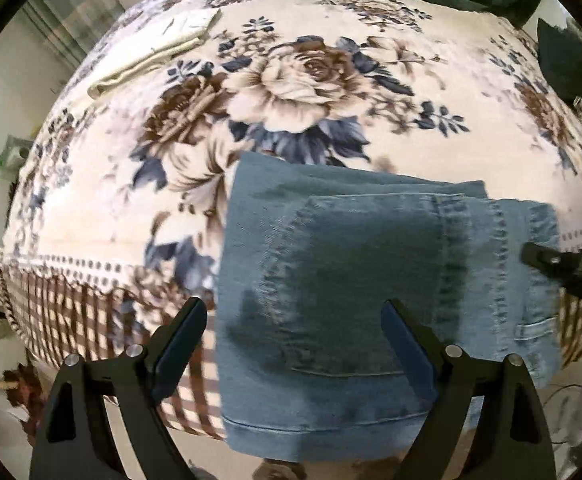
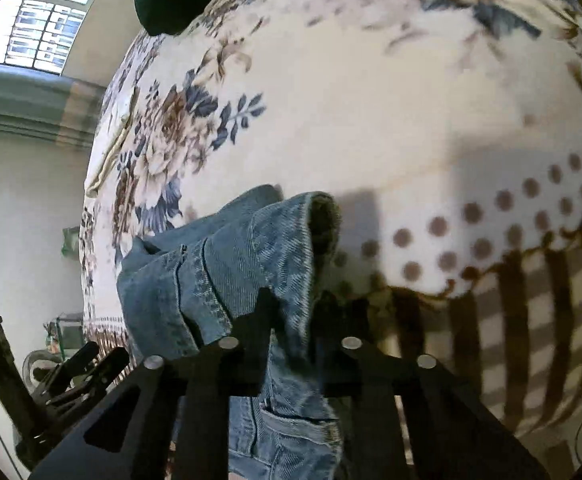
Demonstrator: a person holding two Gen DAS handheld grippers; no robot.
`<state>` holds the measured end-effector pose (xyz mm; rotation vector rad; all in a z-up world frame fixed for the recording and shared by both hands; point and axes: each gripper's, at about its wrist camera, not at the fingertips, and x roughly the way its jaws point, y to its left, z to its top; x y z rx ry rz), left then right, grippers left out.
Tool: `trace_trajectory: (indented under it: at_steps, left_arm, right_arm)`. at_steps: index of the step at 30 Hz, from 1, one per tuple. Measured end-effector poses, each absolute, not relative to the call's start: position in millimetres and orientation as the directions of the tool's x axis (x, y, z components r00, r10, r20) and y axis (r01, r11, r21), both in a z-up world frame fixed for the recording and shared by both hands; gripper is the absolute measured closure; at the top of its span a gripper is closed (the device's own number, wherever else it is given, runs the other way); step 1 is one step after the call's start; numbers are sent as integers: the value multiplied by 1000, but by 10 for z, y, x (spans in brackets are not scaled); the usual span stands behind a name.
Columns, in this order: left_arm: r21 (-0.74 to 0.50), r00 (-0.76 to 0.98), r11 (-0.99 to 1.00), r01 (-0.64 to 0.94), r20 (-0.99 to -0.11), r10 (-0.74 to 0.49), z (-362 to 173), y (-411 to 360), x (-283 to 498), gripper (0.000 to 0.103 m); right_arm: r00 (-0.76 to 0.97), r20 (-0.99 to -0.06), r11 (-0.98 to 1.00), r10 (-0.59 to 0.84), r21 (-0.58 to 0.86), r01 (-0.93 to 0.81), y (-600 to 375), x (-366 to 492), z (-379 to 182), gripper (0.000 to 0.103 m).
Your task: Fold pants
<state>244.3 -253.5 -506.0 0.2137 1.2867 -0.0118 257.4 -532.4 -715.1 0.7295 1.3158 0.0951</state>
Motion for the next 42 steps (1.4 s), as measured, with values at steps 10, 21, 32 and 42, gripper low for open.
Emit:
trace_trajectory:
  at_steps: [10, 21, 32, 42]
  left_arm:
    - [66, 258, 996, 59, -965, 49, -5081, -2318, 2515, 14]
    - [-194, 211, 967, -166, -965, -158, -5321, -1689, 3183, 15]
    - [-395, 154, 915, -82, -912, -380, -5802, -1727, 3764, 93]
    - [-484, 109, 841, -243, -875, -472, -5925, -1377, 3859, 78]
  right_arm:
    - [319, -882, 790, 347, 458, 408, -5742, 2479, -6895, 90]
    - [174, -867, 769, 466, 494, 406, -5834, 2711, -7128, 33]
    - [240, -923, 844, 301, 375, 384, -5596, 2773, -7026, 91]
    - [157, -956, 845, 247, 292, 448, -5652, 2855, -7021, 68]
